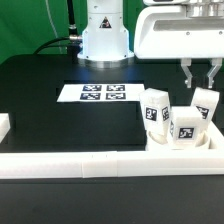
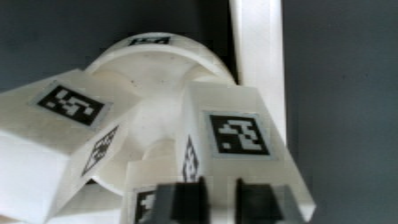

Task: Assemble stool

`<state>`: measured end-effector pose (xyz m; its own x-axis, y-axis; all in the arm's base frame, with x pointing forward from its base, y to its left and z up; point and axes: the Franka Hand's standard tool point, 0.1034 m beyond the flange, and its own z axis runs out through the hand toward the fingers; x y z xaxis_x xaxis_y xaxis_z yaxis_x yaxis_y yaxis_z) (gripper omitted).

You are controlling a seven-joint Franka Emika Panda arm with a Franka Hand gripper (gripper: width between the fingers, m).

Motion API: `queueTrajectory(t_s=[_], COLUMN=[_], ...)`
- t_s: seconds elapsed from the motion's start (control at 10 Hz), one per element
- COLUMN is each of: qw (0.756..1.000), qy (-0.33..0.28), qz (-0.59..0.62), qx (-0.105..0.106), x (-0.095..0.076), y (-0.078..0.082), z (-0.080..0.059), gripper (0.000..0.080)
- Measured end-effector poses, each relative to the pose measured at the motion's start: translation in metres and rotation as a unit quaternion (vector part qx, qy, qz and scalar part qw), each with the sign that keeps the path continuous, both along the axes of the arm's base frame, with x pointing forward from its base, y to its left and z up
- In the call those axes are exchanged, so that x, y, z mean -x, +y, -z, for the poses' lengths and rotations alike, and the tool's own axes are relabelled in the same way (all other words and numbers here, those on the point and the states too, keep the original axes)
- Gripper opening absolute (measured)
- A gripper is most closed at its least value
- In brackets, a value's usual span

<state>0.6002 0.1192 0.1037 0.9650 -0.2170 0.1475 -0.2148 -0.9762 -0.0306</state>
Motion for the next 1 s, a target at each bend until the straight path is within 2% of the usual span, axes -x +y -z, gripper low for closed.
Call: queueTrajectory(t_s=[0.2,0.6,0.7,0.8,0.9,1.0], qw=[0.997,0.997,0.997,0.997,0.997,0.997], qy=[-0.001,-0.001,-0.001,-0.001,0.0,0.002], qz=[0.072,0.073,0.073,0.073,0.073,0.081], qx=[-0.011,-0.011,-0.011,-0.01,-0.01,-0.011], x=[-0.0004,-0.0006,-0.0003,-0.0002,-0.0001,-0.0015], y=[-0.0001,-0.0007,-0.0008,-0.0009,-0.0009,-0.001], z=[-0.0003,-0.0001,0.0006,0.0009,0.0013,0.0015], gripper=[0.0002,0.0001,0.0081,0.0277,0.0277,0.0417])
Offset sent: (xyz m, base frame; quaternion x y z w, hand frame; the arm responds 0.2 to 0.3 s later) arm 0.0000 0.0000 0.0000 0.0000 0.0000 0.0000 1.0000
